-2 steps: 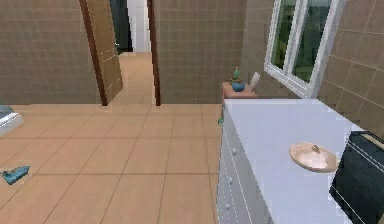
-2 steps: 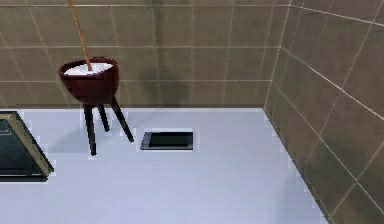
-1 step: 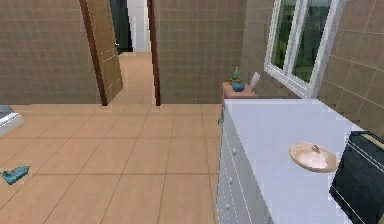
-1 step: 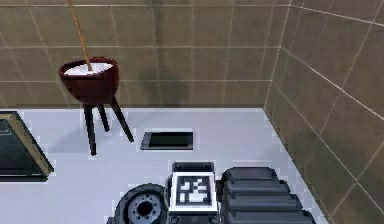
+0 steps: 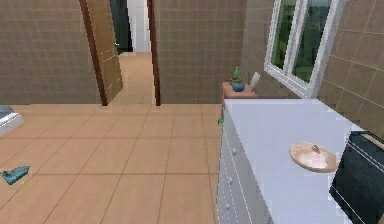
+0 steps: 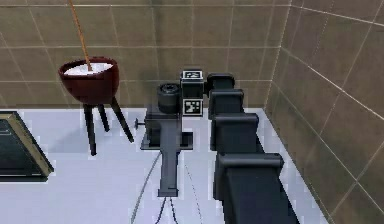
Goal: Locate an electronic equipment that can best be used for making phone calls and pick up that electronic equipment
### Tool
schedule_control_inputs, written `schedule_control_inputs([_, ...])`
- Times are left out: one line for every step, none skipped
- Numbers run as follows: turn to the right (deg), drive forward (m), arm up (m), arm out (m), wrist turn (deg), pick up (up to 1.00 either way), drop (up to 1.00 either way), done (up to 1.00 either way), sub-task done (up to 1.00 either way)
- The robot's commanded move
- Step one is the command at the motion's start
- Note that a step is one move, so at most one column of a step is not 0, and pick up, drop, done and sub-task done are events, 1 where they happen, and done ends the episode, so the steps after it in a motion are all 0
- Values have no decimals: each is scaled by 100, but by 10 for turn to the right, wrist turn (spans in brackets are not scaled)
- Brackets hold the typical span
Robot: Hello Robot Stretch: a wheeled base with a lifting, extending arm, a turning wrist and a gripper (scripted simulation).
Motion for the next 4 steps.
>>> schedule_control_inputs([0,0,0,0,450,0,0,0,0])
schedule_control_inputs([0,0,0,0,450,0,0,0,0])
schedule_control_inputs([0,0,0,0,450,0,0,0,0])
schedule_control_inputs([0,0,0,0,360,0,0,0,0])
